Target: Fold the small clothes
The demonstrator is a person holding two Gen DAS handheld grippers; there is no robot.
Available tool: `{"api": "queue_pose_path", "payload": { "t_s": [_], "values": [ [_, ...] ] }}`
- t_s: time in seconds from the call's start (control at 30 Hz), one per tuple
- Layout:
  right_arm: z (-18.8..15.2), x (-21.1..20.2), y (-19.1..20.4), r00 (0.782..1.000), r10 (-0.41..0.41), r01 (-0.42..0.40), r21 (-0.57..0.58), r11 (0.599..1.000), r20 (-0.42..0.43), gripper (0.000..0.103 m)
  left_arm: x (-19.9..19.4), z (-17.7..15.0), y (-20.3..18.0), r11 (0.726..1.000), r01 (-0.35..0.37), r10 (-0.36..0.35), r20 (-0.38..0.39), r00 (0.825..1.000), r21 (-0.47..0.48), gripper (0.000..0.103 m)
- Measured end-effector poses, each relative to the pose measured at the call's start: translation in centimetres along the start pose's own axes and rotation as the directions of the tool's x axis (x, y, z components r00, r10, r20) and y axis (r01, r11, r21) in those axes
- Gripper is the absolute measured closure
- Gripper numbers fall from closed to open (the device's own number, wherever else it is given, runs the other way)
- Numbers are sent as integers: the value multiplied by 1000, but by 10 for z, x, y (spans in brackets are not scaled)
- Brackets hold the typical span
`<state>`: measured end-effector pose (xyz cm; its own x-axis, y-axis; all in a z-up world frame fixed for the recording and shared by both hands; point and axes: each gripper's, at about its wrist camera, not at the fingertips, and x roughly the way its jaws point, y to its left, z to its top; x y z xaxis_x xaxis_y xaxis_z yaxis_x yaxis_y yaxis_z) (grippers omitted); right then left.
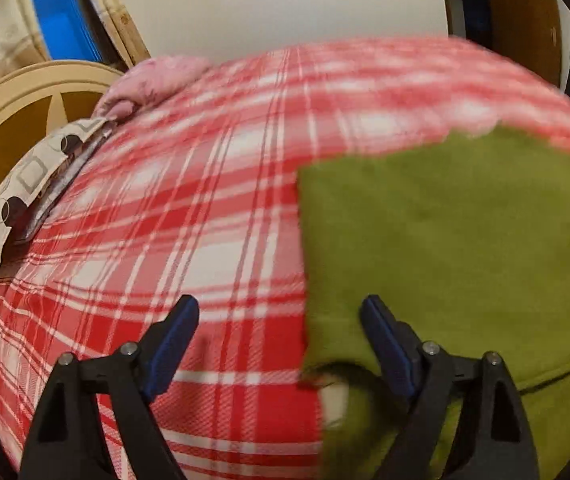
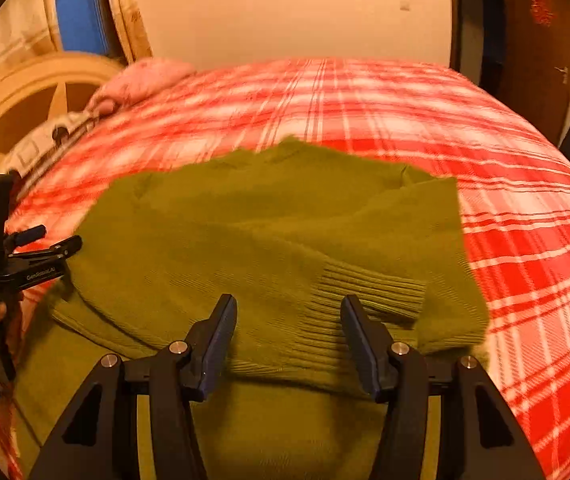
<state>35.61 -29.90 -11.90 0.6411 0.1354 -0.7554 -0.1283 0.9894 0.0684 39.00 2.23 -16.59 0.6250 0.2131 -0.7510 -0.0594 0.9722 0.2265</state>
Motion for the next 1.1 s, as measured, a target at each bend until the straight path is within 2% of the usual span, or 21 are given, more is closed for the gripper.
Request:
{"api": "queue_pose_path", "payload": {
  "t_s": [0.03,0.07,0.23,0.3,0.37,0.43,0.5,0.9,1.1],
  "values": [
    [-3,8,-1,1000,-13,13,-5,1000,-24,48,3,-7,8,1000,5,-4,17,1000,-26,3],
    [-6,15,-2,998,-29,28,-18,999,-51,48,3,-9,13,999,-2,3,18,1000,-40,0],
    [-8,4,8,997,-79,78,-65,995,-18,48,2,-14,23,994,63,-62,17,998,-84,0],
    [-6,-5,12,998,-53,54,-60,997,16,48,5,-12,23,993,73,-72,16,997,-91,0],
    [-5,-2,21,999,-51,51,-99,994,3,48,3,-14,25,991,94,-93,19,996,-100,0],
    [-10,12,24,995,-78,70,-132,989,-62,47,2,-17,26,988,114,-113,7,994,-103,0],
    [-13,16,21,996,-78,72,-128,989,-40,45,0,-21,26,986,126,-126,3,992,-112,0],
    [-17,4,20,994,-97,92,-103,990,-53,45,1,-21,25,983,140,-141,-2,990,-120,0],
    [-1,-4,26,998,-59,60,-90,994,10,45,3,-24,25,980,151,-153,-10,988,-128,0]
  ]
}}
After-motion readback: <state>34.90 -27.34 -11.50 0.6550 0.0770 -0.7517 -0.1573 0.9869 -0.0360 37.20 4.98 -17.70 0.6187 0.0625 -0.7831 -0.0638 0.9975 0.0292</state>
